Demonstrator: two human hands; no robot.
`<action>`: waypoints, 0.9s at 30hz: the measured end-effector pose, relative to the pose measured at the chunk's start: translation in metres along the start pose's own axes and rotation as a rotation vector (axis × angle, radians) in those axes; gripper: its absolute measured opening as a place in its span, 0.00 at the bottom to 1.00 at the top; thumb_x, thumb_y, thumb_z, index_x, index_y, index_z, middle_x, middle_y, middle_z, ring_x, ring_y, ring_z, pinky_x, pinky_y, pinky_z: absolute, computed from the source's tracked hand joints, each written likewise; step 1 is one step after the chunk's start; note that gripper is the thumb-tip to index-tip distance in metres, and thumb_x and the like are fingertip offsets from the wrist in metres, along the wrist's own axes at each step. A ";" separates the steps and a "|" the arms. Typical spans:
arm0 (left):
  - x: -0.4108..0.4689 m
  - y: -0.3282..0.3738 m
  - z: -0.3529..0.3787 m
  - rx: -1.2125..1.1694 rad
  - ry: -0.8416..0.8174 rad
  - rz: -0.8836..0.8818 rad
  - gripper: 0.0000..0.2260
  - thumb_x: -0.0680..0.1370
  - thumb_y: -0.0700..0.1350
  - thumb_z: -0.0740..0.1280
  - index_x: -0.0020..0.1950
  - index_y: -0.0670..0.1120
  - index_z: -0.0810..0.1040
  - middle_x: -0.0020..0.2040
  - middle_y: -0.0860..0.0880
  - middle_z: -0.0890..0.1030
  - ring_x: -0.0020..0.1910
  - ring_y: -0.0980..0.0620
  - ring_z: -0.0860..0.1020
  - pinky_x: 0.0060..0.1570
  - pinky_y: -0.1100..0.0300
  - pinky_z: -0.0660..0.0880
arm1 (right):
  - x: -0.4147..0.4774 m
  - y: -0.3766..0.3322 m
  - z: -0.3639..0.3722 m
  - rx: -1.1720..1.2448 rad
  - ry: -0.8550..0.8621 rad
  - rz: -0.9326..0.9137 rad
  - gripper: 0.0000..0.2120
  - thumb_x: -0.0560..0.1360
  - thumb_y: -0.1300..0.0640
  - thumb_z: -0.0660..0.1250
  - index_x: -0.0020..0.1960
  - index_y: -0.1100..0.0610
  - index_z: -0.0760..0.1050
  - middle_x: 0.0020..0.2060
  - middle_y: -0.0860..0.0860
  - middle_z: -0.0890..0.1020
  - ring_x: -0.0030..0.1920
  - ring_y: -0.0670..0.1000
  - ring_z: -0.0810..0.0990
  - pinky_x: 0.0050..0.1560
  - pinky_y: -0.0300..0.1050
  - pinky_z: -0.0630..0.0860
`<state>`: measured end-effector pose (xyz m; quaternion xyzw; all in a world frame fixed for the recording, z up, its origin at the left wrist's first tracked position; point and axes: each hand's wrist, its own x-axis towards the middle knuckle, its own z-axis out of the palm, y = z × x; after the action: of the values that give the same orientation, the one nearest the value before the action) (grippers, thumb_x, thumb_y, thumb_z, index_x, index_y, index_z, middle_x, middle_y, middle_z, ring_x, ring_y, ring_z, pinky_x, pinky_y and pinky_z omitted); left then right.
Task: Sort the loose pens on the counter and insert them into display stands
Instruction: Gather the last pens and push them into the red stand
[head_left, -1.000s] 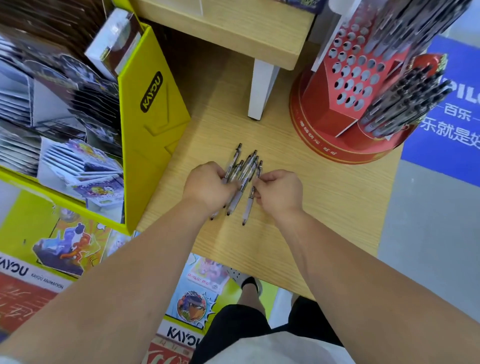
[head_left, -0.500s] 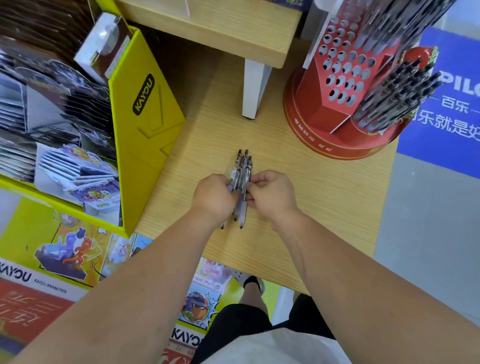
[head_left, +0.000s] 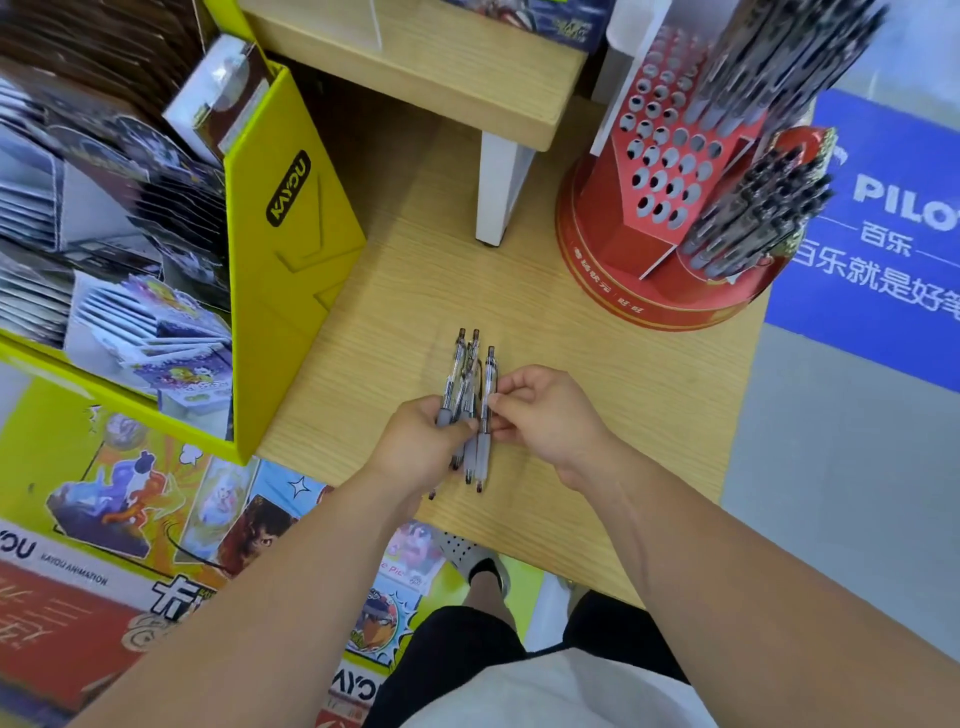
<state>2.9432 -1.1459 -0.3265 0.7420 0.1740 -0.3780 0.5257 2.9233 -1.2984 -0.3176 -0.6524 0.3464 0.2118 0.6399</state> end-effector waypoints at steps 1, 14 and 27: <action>-0.006 0.002 0.001 -0.008 -0.004 0.004 0.08 0.79 0.40 0.71 0.42 0.40 0.76 0.35 0.44 0.75 0.32 0.49 0.73 0.29 0.62 0.70 | -0.005 -0.002 -0.003 -0.005 -0.005 -0.004 0.05 0.78 0.64 0.70 0.53 0.63 0.77 0.43 0.60 0.85 0.39 0.51 0.83 0.46 0.47 0.84; -0.099 0.064 0.067 -0.096 -0.229 0.162 0.05 0.82 0.39 0.66 0.57 0.43 0.80 0.39 0.48 0.83 0.36 0.52 0.80 0.39 0.57 0.75 | -0.084 -0.047 -0.102 0.129 0.047 -0.130 0.08 0.73 0.68 0.70 0.42 0.59 0.73 0.36 0.59 0.79 0.32 0.52 0.81 0.36 0.47 0.81; -0.158 0.147 0.253 -0.175 -0.131 0.209 0.03 0.82 0.39 0.66 0.53 0.43 0.79 0.42 0.42 0.81 0.38 0.47 0.77 0.39 0.53 0.73 | -0.098 -0.075 -0.330 0.250 -0.285 -0.224 0.05 0.80 0.63 0.67 0.55 0.61 0.78 0.47 0.56 0.81 0.34 0.51 0.82 0.37 0.45 0.82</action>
<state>2.8409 -1.4111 -0.1542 0.6812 0.0932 -0.3521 0.6350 2.8571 -1.6088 -0.1653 -0.5660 0.2013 0.1848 0.7778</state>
